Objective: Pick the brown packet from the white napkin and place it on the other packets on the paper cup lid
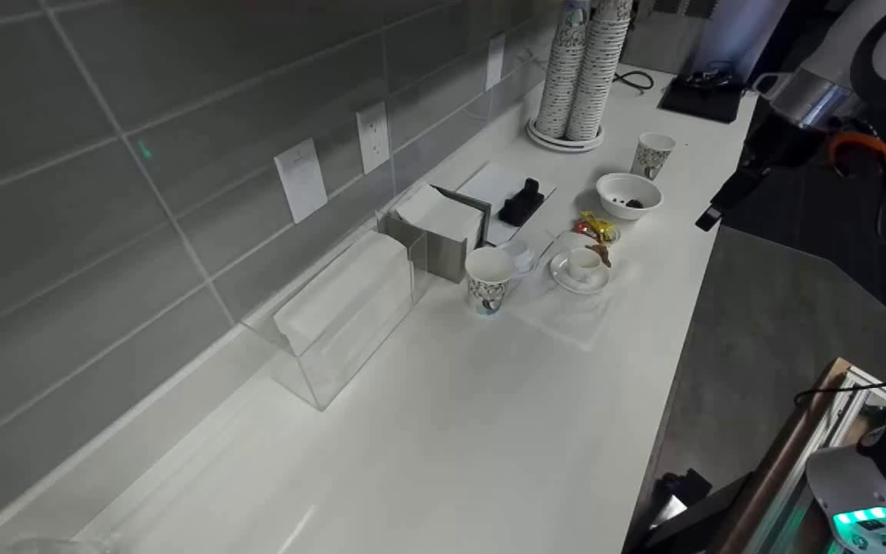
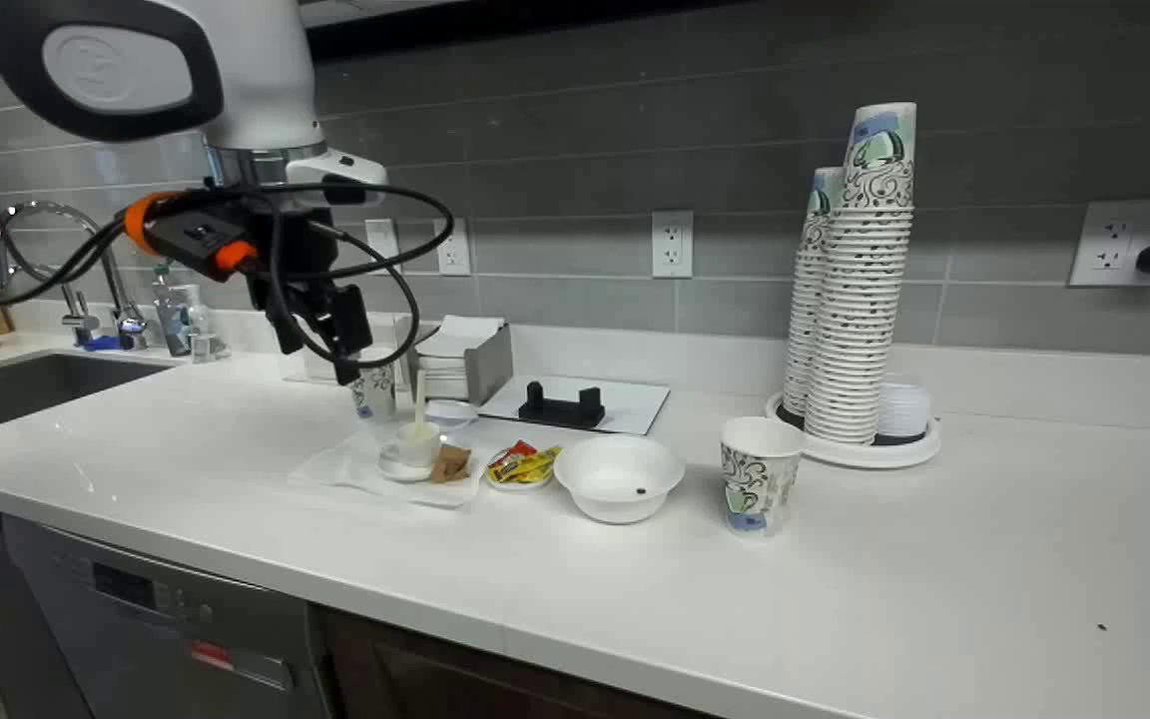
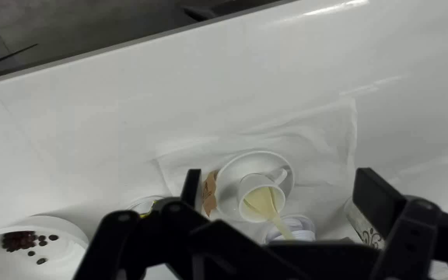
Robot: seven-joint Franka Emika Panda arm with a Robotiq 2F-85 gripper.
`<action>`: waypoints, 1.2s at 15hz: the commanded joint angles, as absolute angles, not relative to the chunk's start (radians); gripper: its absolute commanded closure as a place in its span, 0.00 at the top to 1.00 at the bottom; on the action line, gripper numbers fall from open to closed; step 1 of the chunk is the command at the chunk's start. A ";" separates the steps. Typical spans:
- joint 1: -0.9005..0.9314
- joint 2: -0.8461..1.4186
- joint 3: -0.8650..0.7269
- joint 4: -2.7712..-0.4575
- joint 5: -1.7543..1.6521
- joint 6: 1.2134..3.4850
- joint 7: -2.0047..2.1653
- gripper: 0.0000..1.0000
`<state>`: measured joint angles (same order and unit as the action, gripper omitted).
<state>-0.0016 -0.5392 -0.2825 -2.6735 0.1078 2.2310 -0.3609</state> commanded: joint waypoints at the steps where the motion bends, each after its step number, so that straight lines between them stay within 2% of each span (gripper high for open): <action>1: -0.020 -0.537 -0.265 -2.672 0.119 2.227 -0.370 1.00; 11: -0.015 -0.523 -0.261 -2.674 0.123 2.236 -0.368 1.00; 18: 0.031 -0.408 -0.259 -2.693 0.177 2.395 -0.414 1.00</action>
